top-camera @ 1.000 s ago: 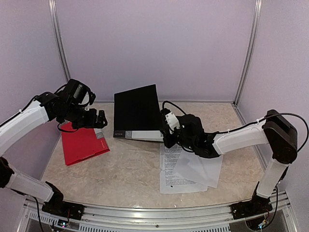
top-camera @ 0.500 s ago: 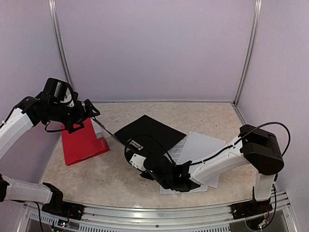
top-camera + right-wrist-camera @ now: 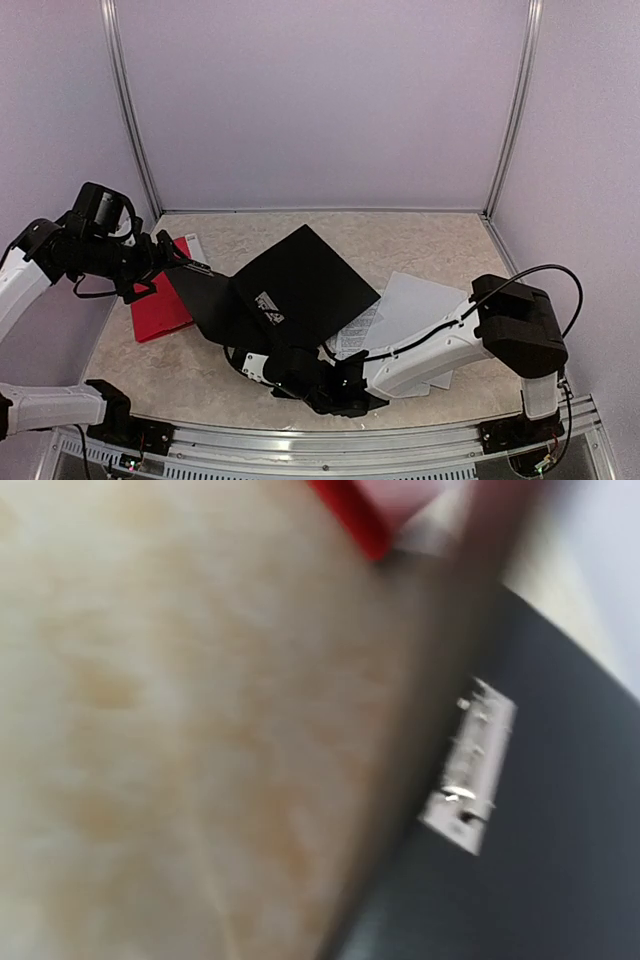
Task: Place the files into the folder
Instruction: Open the folder at the center of the board, then move the folder to the center of the board.
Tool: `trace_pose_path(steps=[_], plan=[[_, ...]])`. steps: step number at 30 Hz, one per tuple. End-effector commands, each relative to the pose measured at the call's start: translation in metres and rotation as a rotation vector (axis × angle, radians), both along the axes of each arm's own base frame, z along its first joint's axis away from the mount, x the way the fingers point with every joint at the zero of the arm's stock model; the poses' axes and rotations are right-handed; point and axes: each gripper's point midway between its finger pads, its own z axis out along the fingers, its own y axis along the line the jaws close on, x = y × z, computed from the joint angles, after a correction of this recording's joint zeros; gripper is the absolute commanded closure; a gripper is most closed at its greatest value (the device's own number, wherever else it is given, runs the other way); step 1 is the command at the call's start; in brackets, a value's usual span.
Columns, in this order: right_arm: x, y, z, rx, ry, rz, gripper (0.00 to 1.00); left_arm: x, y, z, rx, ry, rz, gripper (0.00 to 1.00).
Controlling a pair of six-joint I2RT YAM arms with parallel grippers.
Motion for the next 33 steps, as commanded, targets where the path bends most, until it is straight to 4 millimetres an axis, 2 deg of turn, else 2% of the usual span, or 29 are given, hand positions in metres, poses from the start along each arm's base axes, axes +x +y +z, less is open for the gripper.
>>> trace_pose_path(steps=[1,8,13,16,22,27,30,33], plan=[[-0.023,0.009,-0.019,-0.024,0.101,0.062,0.65,-0.006,0.013,-0.004,0.076,0.01,0.004,0.02],[-0.042,0.011,-0.011,0.026,0.185,0.096,0.43,0.0,0.004,-0.021,0.085,0.028,-0.058,0.04],[-0.057,0.01,-0.007,0.067,0.258,0.148,0.39,0.001,-0.002,-0.031,0.078,0.046,-0.084,0.07],[-0.059,0.006,-0.003,0.088,0.281,0.146,0.37,0.001,-0.006,-0.03,0.078,0.036,-0.094,0.07],[-0.061,-0.012,0.026,0.155,0.311,0.119,0.32,0.009,-0.015,-0.026,0.095,-0.005,-0.119,0.07],[-0.042,-0.021,0.063,0.276,0.366,0.046,0.35,0.027,-0.04,-0.044,0.082,-0.012,-0.168,0.07],[-0.017,-0.022,0.08,0.363,0.443,0.001,0.36,0.04,-0.059,-0.053,0.056,-0.025,-0.19,0.07],[0.012,-0.024,0.087,0.43,0.494,-0.032,0.38,0.05,-0.073,-0.062,0.038,-0.035,-0.206,0.07]])
